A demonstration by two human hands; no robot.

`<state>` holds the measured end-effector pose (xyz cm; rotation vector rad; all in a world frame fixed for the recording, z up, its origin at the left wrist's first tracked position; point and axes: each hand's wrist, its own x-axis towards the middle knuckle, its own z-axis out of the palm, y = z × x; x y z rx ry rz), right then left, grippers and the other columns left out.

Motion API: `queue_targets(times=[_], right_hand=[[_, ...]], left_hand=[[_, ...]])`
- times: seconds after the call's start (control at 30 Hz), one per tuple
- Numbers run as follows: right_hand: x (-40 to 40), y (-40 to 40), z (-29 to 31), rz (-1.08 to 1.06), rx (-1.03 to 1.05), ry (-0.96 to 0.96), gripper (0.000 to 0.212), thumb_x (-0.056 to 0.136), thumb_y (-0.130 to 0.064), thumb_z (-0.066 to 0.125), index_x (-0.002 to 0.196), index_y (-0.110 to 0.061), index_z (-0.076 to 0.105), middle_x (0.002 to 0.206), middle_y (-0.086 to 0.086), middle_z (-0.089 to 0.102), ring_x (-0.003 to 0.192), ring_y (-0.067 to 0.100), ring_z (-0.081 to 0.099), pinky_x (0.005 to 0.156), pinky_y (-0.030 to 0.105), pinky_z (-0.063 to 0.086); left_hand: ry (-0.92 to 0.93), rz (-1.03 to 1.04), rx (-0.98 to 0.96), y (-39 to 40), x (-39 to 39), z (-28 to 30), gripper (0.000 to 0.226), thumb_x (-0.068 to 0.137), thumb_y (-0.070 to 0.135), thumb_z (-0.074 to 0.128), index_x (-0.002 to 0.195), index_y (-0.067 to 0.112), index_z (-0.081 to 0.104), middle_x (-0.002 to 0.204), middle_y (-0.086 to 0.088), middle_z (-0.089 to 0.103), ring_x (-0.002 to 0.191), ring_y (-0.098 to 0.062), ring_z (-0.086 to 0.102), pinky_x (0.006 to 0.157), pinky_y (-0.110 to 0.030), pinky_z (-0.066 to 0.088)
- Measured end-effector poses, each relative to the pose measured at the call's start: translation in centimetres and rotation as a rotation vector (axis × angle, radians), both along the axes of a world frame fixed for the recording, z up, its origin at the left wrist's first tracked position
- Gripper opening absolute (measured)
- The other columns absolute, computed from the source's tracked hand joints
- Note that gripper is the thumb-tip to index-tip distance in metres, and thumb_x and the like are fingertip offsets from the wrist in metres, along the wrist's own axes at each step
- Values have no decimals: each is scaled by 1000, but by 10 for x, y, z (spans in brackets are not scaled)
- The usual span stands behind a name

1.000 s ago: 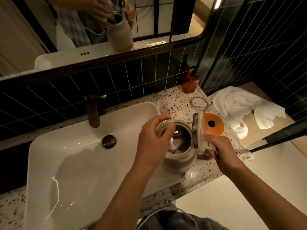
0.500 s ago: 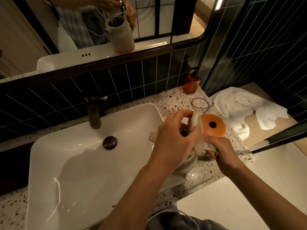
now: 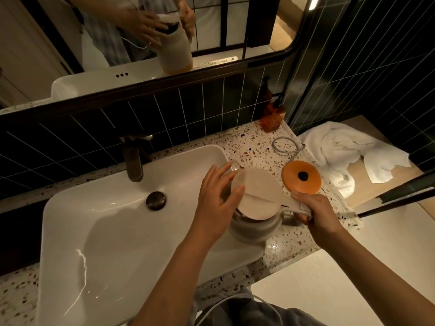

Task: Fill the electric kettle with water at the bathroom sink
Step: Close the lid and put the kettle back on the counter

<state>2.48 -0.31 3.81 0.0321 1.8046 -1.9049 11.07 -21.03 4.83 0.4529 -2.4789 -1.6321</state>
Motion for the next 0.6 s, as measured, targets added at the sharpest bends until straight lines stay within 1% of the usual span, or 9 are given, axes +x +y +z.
queue_targets(times=[0.13,0.23,0.3,0.33,0.4,0.43,0.5,0.57,0.6], right_hand=[[2,-1,1,-7,-15,-20,62,93,0,45,34,-11,63,35,-2,56,34,3,54,40,12,43],[3,-1,0,-10,-28,-25,58,91,-1,47,36,-12,65,38,-2,60,38,4,58,42,13,45],[2,0,-2,-17,-22,-23,48,89,-3,51,45,-10,69,46,-1,66,44,8,63,45,17,48],[1,0,-3,-32,-28,-25,42,88,-3,52,51,-10,70,51,0,69,47,10,66,46,18,50],[0,0,-3,-48,-36,-14,31,86,-4,55,60,-7,71,56,2,72,51,12,68,47,19,52],[0,-1,-3,-49,-34,-6,27,85,-5,56,62,-6,71,57,3,72,52,13,68,48,20,52],[1,-1,-5,-39,-26,4,28,83,-7,56,60,-8,72,58,4,73,54,13,69,48,19,53],[1,-1,-6,-29,-13,3,33,84,-6,56,57,-8,74,60,5,74,56,14,70,51,20,55],[0,-2,-8,-19,-4,5,34,86,-6,55,58,-8,76,63,6,75,59,16,72,55,23,58]], left_hand=[[-53,23,79,-4,2,-12,49,94,43,56,141,36,47,155,20,30,148,-1,12,120,-37,16],[-94,46,205,-2,6,-17,50,92,41,59,139,43,42,154,18,34,145,-4,23,119,-40,25],[-98,47,271,0,8,-18,51,93,39,59,140,43,40,149,18,40,136,-11,41,114,-40,35],[-99,49,276,1,9,-17,50,94,38,58,140,42,40,146,19,43,129,-19,48,110,-37,40],[-95,62,277,1,8,-18,47,94,35,58,139,40,42,140,22,47,115,-29,51,97,-29,43],[-94,73,289,1,8,-18,46,94,34,59,137,40,44,137,23,49,107,-26,53,93,-26,43],[-104,115,371,-1,7,-19,44,94,32,60,136,38,48,133,24,52,98,-10,55,87,-19,44],[-124,181,493,-1,6,-20,36,95,31,56,132,33,54,129,20,57,100,6,57,84,-13,47],[-135,217,537,-1,5,-22,32,96,32,55,128,30,58,127,16,60,105,7,57,87,-14,47]])
